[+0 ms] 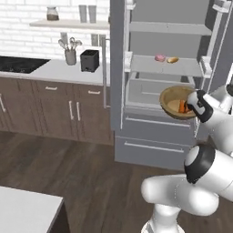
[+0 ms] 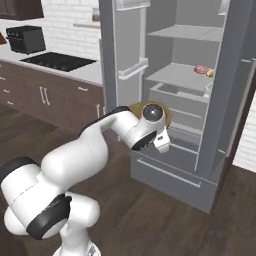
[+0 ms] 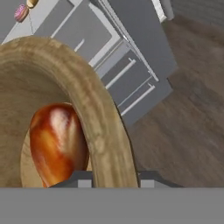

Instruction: Pick the chicken drumstick and carrot from their plates and place them in the bowl. Then put the bowl in the fridge.

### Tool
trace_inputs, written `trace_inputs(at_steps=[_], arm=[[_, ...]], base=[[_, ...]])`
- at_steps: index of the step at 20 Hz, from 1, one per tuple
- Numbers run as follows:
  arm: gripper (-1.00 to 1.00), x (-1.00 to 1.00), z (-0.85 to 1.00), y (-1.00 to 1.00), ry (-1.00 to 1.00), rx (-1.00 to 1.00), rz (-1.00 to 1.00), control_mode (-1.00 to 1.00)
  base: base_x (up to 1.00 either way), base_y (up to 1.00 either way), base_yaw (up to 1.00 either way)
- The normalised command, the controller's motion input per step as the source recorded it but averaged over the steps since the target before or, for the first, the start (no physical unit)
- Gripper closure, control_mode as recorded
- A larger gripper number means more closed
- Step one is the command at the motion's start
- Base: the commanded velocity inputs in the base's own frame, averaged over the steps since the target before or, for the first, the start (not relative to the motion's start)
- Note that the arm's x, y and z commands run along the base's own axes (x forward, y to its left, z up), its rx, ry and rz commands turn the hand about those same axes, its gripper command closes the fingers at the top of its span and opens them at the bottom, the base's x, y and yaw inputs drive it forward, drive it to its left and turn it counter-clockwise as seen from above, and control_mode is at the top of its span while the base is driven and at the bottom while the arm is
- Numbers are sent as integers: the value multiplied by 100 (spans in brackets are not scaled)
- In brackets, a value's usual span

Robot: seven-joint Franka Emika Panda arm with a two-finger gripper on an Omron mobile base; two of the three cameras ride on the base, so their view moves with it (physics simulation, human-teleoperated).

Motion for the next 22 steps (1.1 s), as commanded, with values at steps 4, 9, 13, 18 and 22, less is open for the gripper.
trace_inputs(at_steps=[4,9,13,18,22], arm=[[100,0,0,0,0,0,0,100],[100,0,0,0,0,0,0,100],[100,0,0,0,0,0,0,100],[100,0,0,0,0,0,0,100],[100,0,0,0,0,0,0,100]], base=[[100,-5,-3],[100,-3,-18],[100,5,-16],[100,1,-22],[95,4,-20]])
